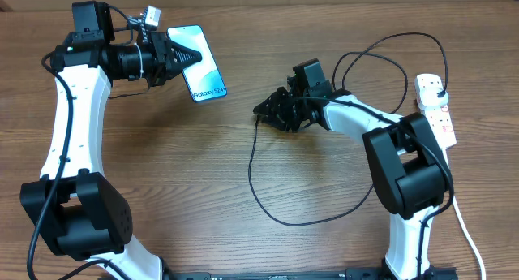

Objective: Plug charger to phone and switch on socket

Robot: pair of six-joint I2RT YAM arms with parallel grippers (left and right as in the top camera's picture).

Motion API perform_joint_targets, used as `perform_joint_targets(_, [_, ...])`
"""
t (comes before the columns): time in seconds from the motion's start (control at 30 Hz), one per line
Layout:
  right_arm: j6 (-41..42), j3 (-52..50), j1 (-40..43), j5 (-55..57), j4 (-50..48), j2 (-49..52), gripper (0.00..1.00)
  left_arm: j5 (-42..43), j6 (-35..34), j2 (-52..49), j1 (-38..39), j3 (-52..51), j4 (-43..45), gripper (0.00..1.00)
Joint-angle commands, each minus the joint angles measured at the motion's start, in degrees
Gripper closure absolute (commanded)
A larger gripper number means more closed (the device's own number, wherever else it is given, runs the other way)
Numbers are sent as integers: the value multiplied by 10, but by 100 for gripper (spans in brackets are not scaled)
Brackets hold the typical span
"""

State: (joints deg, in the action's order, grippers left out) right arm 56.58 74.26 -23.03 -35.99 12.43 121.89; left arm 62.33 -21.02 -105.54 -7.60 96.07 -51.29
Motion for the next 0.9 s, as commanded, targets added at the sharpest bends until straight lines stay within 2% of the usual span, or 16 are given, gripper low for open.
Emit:
perform_joint_targets(0.0, [13, 12, -10, 3, -4, 20, 70, 17, -4, 18, 1, 4, 1, 96])
perform_joint_targets(0.3, [22, 12, -10, 8, -21, 24, 77, 18, -4, 18, 1, 4, 1, 96])
perform_joint_targets(0.53, [16, 12, -10, 10, -21, 24, 93, 18, -4, 18, 1, 4, 0, 96])
perform_joint_targets(0.57, [5, 12, -10, 9, -21, 24, 96, 18, -4, 18, 1, 4, 0, 96])
perform_joint_targets(0.87, [-108, 12, -7, -29, -16, 3, 96, 18, -4, 18, 1, 4, -8, 96])
